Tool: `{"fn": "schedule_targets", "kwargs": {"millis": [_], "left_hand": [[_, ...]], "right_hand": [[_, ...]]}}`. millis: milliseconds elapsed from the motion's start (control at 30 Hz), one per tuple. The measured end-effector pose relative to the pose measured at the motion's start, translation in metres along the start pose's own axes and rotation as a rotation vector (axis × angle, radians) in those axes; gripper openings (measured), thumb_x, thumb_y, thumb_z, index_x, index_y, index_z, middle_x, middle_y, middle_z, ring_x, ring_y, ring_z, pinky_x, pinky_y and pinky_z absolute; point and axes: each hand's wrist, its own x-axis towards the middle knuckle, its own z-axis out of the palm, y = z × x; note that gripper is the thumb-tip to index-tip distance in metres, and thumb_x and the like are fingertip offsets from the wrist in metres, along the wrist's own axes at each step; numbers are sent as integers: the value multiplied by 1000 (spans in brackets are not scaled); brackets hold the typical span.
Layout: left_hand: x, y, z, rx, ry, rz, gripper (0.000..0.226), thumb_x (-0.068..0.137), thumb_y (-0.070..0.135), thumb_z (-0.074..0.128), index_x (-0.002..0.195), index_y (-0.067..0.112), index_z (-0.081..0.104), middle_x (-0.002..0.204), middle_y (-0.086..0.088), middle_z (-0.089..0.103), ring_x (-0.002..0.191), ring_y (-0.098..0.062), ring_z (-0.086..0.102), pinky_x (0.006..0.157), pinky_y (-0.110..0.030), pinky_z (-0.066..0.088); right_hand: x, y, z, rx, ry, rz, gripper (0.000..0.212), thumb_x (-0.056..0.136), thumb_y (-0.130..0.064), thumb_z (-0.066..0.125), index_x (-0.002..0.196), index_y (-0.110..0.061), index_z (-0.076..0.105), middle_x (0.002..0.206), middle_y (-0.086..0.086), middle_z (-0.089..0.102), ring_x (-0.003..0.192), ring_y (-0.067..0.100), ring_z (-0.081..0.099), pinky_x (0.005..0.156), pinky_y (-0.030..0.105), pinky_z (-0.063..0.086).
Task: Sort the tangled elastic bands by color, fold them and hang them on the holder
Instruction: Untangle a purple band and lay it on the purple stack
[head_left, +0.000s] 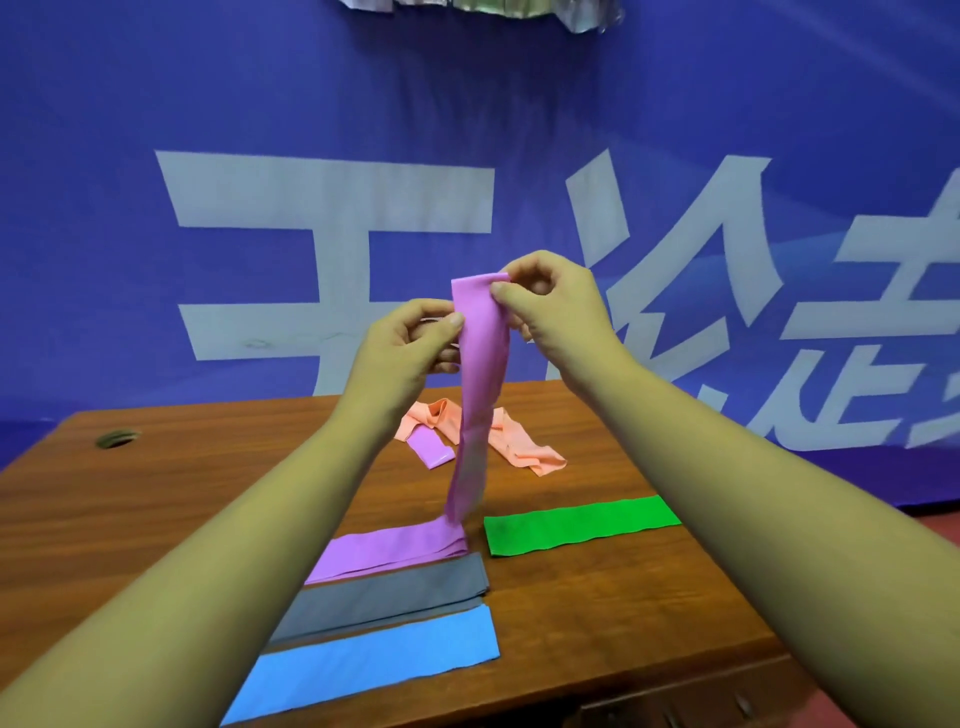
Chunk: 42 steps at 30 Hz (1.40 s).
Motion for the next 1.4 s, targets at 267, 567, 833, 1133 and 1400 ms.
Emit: {"fn": "schedule_targets", "kwargs": {"millis": [267, 567, 833, 1133, 1400], "left_hand": [[-11, 13, -11, 112, -24, 48, 7, 93, 14, 63, 93, 10, 68, 82, -3, 67, 74, -10, 61, 67, -24, 53], [-40, -7, -27, 12, -409, -305, 36, 72, 36, 79, 101, 15, 72, 92, -7, 73, 85, -20, 66, 83, -37, 50], [-78, -35, -69, -17, -415, -483, 23, 77, 33, 78, 90, 14, 77, 84, -10, 71, 74, -18, 65, 72, -29, 52], [-103, -54, -152, -17, -152, -582, 42, 60, 34, 89, 89, 8, 73, 57, -7, 44, 58, -18, 57, 61, -25, 51], [-128, -93, -205, 257, 134, -565, 19, 90, 8, 66, 73, 10, 59, 51, 2, 47, 50, -11, 54, 59, -22, 45]], "right_hand": [[-14, -22, -13, -240, -379, 2, 18, 86, -27, 72, 91, -9, 72, 57, -13, 57, 55, 1, 49, 53, 10, 38], [-9, -45, 0, -258, -236, 31, 17, 90, -19, 64, 90, -3, 70, 71, 4, 65, 51, 5, 54, 48, 19, 43], [3, -33, 6, -35, -26, 251, 8, 89, -11, 58, 84, -6, 62, 73, 8, 66, 52, 12, 64, 51, 24, 49], [-10, 33, 13, 124, 174, 527, 8, 88, -5, 60, 95, -1, 62, 76, 14, 65, 44, 13, 62, 47, 26, 48], [-86, 118, 59, 53, 29, 653, 17, 88, 1, 63, 74, -7, 58, 69, 12, 60, 35, 5, 56, 36, 18, 46]]}}
